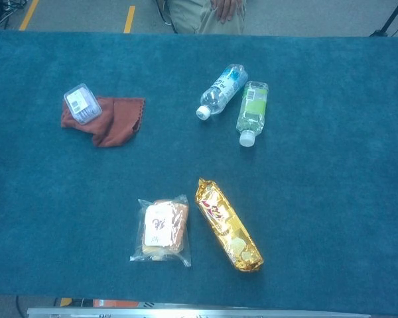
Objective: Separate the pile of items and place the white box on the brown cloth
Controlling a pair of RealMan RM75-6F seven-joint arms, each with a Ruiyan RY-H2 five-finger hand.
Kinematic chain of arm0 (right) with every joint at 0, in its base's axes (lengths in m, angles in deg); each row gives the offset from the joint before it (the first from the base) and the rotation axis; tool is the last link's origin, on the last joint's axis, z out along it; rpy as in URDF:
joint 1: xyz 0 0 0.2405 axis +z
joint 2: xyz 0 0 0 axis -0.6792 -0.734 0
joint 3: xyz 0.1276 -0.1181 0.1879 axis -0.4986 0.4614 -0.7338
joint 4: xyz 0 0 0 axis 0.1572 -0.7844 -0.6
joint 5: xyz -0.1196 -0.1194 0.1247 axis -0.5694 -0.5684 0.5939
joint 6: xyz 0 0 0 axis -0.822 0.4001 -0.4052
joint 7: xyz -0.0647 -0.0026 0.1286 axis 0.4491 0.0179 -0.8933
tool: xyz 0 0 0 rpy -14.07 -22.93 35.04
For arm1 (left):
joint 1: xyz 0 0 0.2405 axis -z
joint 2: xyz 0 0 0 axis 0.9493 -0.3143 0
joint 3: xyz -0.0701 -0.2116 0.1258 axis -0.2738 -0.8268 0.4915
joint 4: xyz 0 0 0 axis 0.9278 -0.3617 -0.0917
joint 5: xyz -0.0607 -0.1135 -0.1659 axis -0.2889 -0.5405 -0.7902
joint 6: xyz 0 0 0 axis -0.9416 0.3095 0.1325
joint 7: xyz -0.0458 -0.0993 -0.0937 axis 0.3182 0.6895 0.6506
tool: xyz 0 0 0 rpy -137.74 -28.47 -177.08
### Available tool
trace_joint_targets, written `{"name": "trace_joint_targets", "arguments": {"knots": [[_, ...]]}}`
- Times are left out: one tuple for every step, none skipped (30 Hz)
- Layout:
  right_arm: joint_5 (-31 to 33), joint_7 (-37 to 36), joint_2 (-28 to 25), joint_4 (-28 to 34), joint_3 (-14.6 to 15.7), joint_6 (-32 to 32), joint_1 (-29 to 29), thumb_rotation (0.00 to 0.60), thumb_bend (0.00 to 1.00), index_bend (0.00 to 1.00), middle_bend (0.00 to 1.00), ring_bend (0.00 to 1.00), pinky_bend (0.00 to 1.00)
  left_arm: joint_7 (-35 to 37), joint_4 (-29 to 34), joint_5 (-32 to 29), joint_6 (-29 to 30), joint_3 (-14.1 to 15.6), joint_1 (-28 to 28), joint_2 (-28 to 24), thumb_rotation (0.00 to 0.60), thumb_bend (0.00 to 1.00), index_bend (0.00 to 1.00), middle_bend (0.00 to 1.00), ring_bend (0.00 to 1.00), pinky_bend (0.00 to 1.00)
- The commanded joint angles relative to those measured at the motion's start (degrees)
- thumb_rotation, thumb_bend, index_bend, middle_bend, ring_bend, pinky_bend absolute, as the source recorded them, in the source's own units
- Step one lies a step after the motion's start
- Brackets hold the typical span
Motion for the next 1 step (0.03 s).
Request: {"name": "trace_joint_targets", "arguments": {"knots": [[-0.06, -0.22, -0.09, -0.04, -0.06, -0.06, -0.10, 0.600, 0.00, 0.07, 0.28, 0.30, 0.45, -0.18, 0.20, -0.01, -0.29, -0.22, -0.22, -0.19, 0.600, 0.27, 0.13, 0.16, 0.05, 0.10]]}}
